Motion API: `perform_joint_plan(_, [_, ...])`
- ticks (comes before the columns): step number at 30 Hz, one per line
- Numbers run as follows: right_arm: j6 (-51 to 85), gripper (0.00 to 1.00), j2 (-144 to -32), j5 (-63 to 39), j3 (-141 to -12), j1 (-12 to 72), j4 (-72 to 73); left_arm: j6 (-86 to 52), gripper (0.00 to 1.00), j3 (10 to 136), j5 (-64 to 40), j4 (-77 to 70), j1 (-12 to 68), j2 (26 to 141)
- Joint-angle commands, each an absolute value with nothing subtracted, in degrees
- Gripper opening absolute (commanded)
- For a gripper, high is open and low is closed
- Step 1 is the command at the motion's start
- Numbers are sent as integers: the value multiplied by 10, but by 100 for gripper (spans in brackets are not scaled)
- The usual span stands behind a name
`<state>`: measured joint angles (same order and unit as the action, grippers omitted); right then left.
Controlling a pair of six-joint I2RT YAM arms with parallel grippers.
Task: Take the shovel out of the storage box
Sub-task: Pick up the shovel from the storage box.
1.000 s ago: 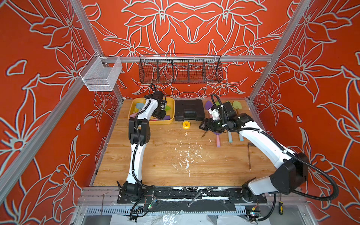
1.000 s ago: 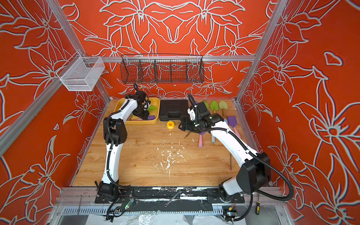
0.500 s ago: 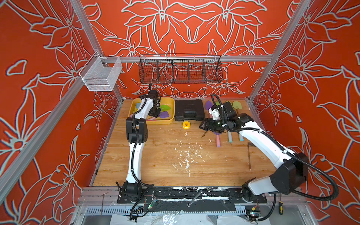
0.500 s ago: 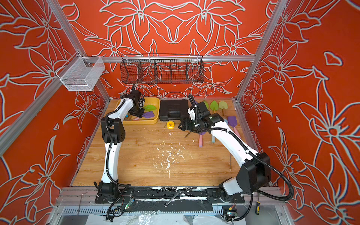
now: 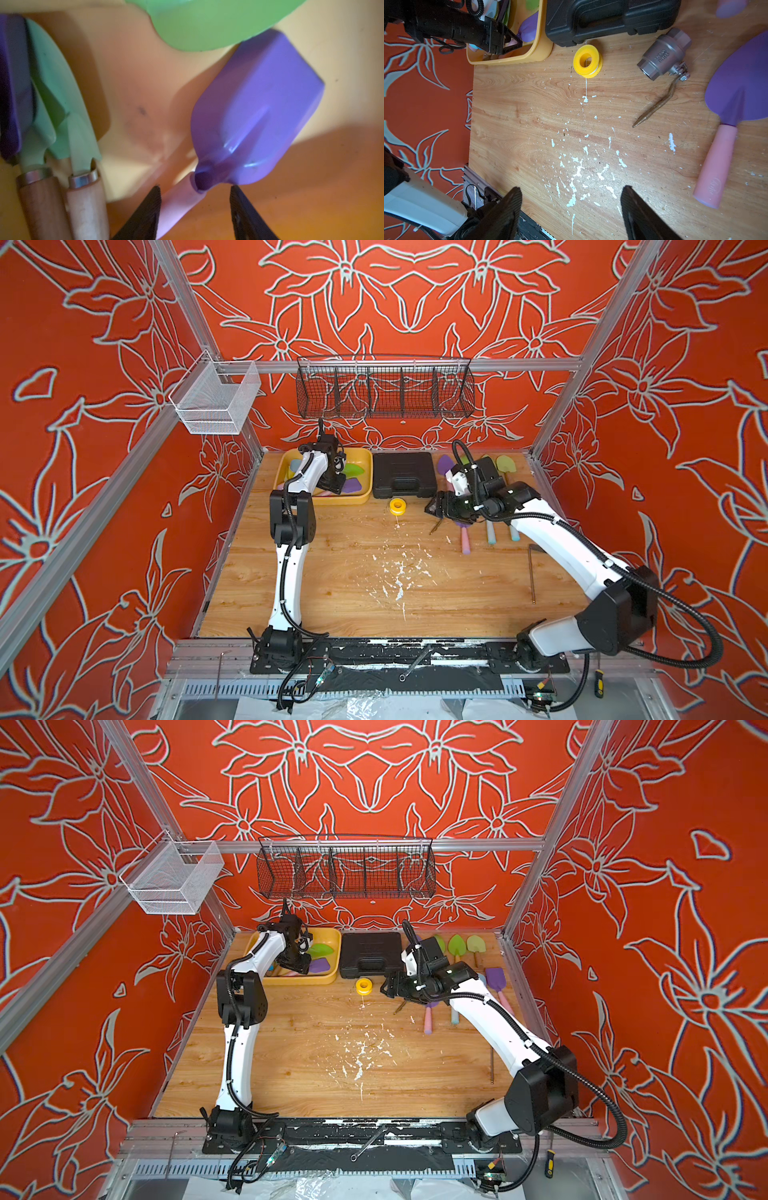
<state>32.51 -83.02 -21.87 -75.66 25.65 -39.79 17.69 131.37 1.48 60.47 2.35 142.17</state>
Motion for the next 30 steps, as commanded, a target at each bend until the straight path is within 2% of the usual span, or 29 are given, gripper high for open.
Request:
perform_joint_plan(1, [342, 77, -814, -211, -745, 262, -395, 197, 53, 1293, 54, 615, 28, 1421])
perform_joint_plan(8, [350, 77, -812, -209, -742, 264, -392, 198, 47, 1272, 64, 605, 32, 1430])
perform_joint_plan(16, [359, 76, -812, -206, -743, 265, -389, 177, 19, 1302, 79, 607, 38, 1447])
perform_joint_plan(22, [365, 76, -811, -202, -741, 265, -383, 176, 14, 1278, 56, 581, 46, 1413])
perform_joint_plan(30, [370, 76, -809, -193, -736, 266, -381, 180, 2, 1280, 32, 596, 46, 1377])
